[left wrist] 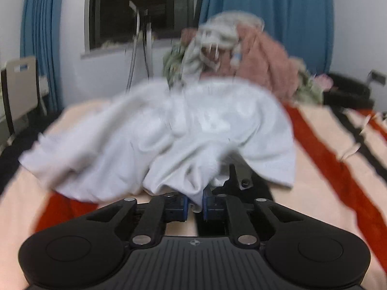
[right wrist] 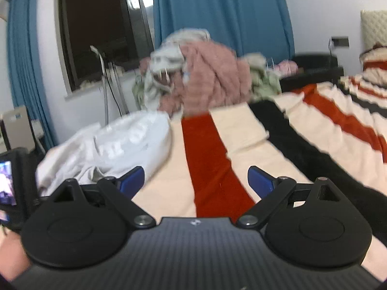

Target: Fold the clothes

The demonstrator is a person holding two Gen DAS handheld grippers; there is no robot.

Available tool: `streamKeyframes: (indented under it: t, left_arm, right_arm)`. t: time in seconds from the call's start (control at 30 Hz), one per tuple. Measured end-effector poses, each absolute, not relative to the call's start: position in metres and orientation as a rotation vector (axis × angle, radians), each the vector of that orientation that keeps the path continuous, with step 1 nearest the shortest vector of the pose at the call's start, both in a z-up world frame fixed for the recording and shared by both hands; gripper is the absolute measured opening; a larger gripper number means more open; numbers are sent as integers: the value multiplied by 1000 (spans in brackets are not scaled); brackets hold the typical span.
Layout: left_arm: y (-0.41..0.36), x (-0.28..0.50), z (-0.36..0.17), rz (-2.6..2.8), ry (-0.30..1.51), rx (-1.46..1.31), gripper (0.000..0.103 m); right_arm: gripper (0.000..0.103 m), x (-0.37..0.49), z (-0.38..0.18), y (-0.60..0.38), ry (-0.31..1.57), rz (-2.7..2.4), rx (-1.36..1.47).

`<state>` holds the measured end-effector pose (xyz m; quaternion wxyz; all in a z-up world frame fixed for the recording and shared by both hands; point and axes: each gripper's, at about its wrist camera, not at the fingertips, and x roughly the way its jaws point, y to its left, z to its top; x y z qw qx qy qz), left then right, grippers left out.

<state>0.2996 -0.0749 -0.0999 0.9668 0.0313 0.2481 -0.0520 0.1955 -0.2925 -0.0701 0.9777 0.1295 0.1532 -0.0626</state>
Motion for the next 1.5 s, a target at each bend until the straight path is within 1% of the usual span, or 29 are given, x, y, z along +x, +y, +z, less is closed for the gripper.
streamKeyframes:
  t: [0.07,0.23,0.43,0.53,0.67,0.83,1.0,1.13,1.3,1.4,1.5]
  left_arm:
    - [-57,277,-80,-117,448,65,9]
    - [-14,210,-38,-163,403,30,8]
    - [24,117,6,-202,358,-53,8]
    - [41,77,17,-234,323,-93,8]
    - [58,41,17,-245,286,-128,8]
    - [87,43,12,-247,316,-230,8]
    - [117,69,6,-318,411,-411,8]
    - [124,84,-4,-289,460,-395,9]
    - [126,106,-9,-295,527,-410,9]
    - [119,120,-8,-299,531,-381,10]
    - [114,134,-12,-277,539,-349,11]
  right_arm:
    - [94,190,-68,-288,282,-105,256]
    - [94,178,-63,-277,215,-53,244]
    - [94,139,-41,-243,223,65,134]
    - [94,119,-29,-227,230,122,90]
    - [94,101,-26,-208,257,145,39]
    - [94,100,-35,-189,309,152,-9]
    - [93,107,-59,-166,371,176,-17]
    - [93,119,-84,-145,433,210,-56]
    - [93,144,-98,-129,362,192,-83]
    - [93,169,-104,-131,378,230,-24]
    - [93,177,-104,-126,366,289,-12]
